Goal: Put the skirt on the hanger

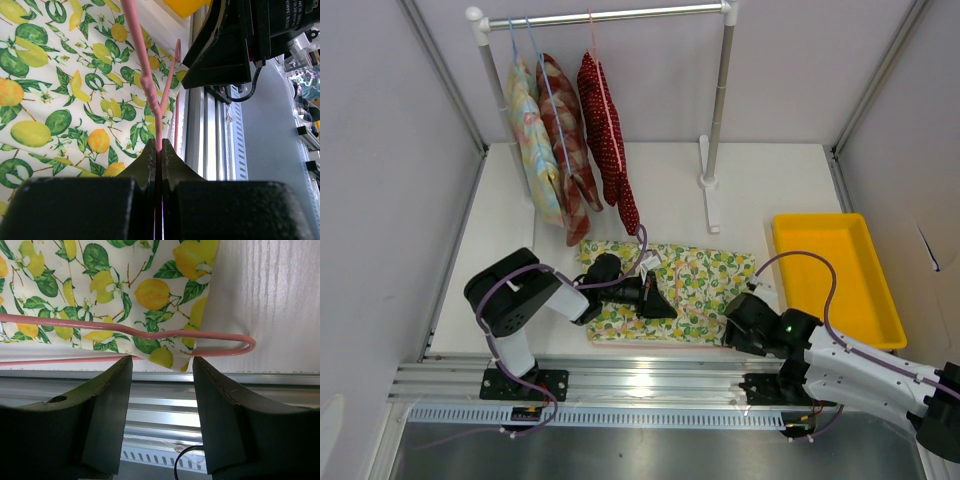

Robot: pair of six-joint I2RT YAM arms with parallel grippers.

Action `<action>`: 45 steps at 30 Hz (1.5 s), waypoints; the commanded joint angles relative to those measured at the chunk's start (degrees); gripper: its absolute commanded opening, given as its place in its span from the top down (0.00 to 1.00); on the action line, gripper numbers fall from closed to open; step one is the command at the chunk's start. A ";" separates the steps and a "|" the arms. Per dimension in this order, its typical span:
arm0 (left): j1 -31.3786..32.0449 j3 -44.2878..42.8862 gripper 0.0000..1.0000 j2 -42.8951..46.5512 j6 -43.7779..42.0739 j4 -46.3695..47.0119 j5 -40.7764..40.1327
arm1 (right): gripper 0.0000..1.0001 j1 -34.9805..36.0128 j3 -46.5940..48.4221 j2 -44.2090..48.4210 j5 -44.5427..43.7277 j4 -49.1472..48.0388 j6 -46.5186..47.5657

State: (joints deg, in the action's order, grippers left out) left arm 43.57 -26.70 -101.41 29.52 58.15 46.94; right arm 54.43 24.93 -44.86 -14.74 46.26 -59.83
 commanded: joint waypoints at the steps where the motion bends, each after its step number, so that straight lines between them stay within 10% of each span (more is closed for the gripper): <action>1: -0.42 -0.72 1.00 -0.90 -1.04 4.07 0.87 | 0.43 0.41 -0.84 0.57 -0.64 -2.40 -1.95; 7: -0.51 -0.64 1.00 -1.25 -0.87 4.69 0.96 | 0.56 0.41 -1.90 -1.54 -1.86 -6.79 -2.57; 11: -0.59 -0.37 1.00 -1.60 -0.87 5.04 1.05 | 0.88 0.41 0.29 -1.37 -3.18 -5.75 -2.92; 14: -0.68 -0.28 1.00 -1.78 -1.04 5.13 0.88 | 0.94 0.41 3.45 -0.67 -4.85 -3.56 -2.48; 45: -3.67 0.24 1.00 -0.72 -7.46 -0.67 -6.15 | 0.99 -18.12 18.31 5.22 2.08 6.91 9.90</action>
State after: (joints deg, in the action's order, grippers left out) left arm 40.36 -27.03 -102.98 24.93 55.96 41.10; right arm 39.22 39.70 -40.21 -13.58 52.49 -53.52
